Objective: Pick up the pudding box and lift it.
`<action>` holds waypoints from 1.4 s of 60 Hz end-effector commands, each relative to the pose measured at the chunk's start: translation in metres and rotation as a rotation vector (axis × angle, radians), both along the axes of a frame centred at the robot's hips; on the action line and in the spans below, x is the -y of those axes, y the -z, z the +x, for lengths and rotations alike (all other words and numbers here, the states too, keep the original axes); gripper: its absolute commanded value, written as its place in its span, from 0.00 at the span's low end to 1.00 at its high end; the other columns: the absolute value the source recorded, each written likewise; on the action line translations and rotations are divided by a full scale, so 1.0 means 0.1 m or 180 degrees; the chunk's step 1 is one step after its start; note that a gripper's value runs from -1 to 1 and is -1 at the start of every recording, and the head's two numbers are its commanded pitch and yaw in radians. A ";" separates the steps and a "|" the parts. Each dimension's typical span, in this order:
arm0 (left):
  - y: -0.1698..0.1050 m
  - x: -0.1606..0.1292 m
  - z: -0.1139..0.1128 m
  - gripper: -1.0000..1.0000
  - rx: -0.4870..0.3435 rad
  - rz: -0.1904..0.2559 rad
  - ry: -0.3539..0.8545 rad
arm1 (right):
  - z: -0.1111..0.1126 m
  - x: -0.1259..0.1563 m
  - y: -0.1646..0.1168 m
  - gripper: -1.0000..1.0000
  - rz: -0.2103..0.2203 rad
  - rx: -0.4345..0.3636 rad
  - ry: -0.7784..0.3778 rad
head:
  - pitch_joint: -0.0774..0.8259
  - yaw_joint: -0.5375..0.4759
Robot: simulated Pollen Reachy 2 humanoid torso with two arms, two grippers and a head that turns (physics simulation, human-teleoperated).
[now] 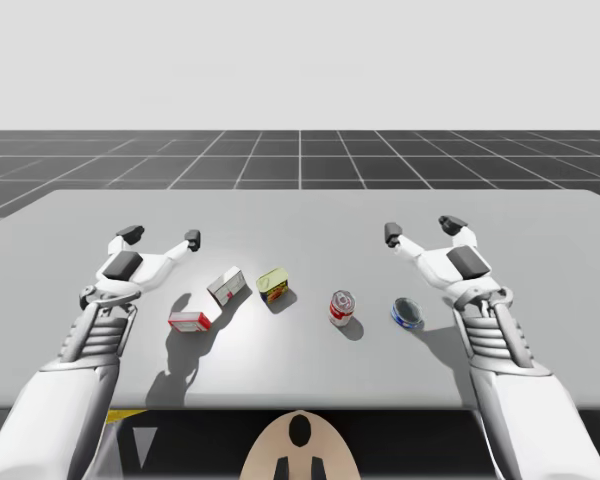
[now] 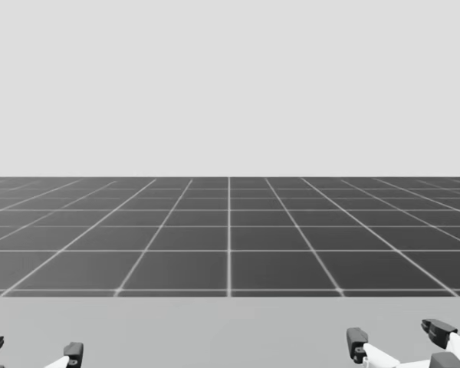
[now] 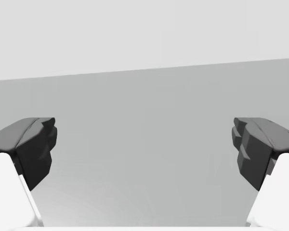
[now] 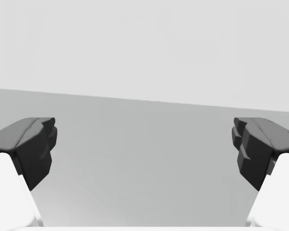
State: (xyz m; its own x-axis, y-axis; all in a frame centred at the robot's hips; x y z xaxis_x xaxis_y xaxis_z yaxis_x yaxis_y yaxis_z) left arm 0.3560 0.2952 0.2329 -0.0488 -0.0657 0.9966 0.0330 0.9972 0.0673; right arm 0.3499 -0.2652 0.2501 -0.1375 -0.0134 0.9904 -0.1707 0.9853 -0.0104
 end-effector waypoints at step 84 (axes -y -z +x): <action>-0.19 0.04 -0.15 0.00 -0.0234 0.0141 0.0267 | 0.02 0.03 0.00 0.00 -0.0133 0.0034 0.0197 | 0.75 0.82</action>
